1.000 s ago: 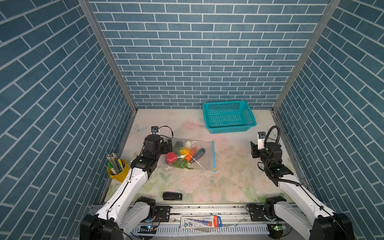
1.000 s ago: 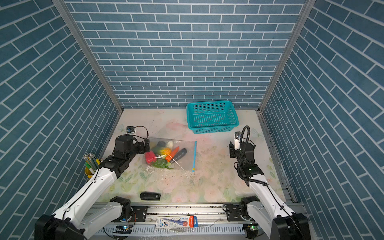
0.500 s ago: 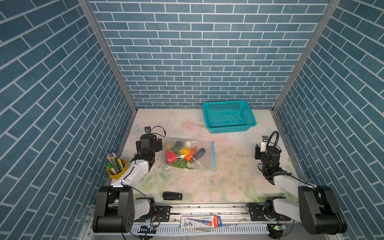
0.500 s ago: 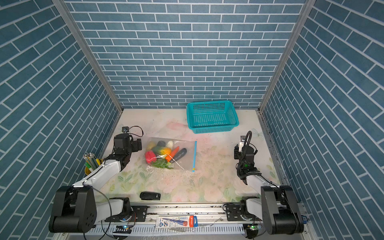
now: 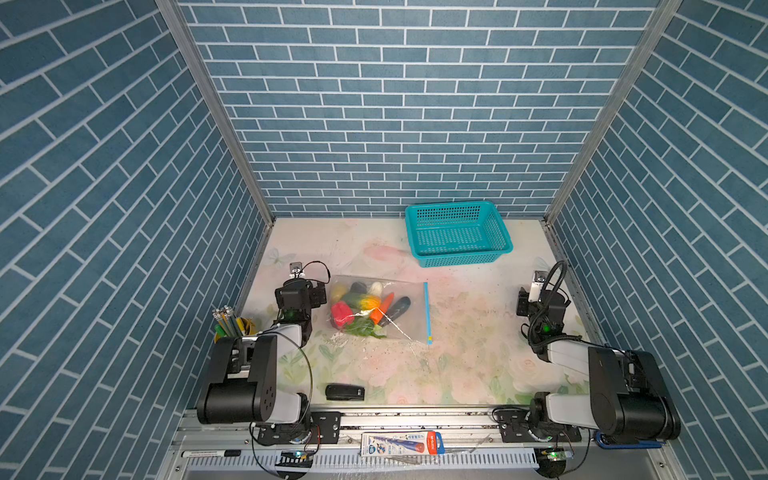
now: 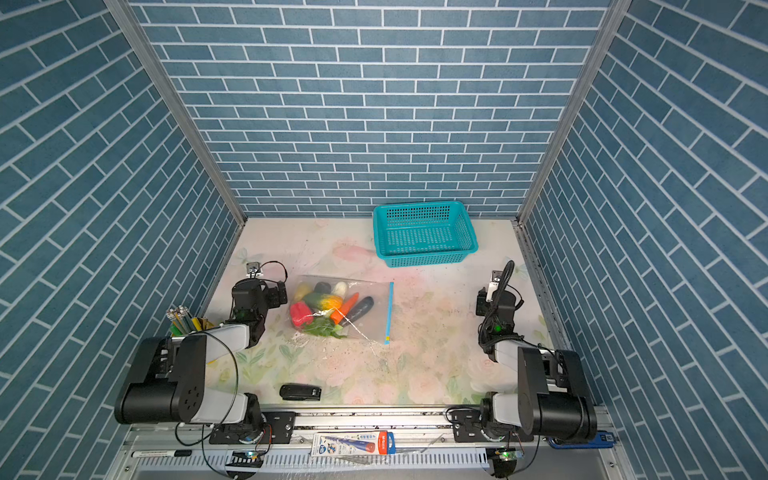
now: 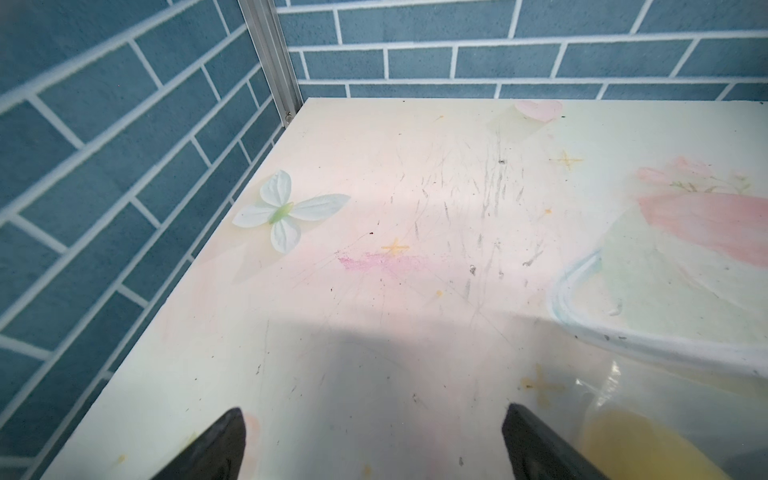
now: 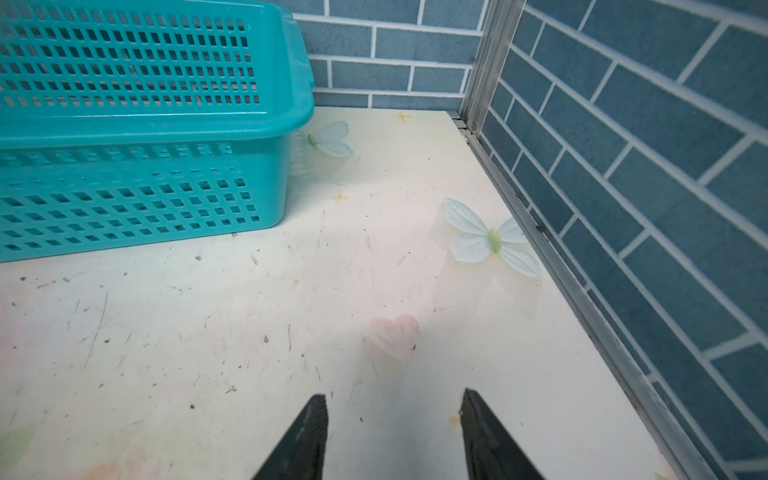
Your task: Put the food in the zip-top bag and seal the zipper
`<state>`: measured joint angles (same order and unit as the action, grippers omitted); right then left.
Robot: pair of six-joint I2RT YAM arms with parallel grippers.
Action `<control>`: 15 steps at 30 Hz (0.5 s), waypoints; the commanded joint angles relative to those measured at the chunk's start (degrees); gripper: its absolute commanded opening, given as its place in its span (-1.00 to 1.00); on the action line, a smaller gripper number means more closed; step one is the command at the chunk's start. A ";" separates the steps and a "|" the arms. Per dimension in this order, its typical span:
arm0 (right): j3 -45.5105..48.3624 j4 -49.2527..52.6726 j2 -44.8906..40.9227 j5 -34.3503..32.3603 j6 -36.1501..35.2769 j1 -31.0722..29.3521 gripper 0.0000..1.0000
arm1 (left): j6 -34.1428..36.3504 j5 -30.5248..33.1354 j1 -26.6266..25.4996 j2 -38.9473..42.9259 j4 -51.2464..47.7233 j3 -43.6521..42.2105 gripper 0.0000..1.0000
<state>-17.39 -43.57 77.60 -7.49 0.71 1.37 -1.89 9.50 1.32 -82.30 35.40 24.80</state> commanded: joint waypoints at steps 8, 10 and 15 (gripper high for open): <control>0.73 -16.79 10.32 1.15 3.62 0.82 0.41 | 1.87 -1.69 -1.26 -1.45 9.37 -2.15 0.99; -1.13 -14.00 10.70 0.93 3.95 0.83 0.64 | 3.37 -1.04 -2.11 -6.06 21.85 -5.92 0.99; -4.81 -6.66 10.77 2.01 3.26 0.88 0.98 | 2.49 1.11 -2.57 -4.58 16.00 -4.21 0.99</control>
<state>-19.66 -52.29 88.18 -6.02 3.01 2.07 -0.19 9.21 -0.80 -87.39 48.34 19.99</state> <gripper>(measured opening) 0.982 0.994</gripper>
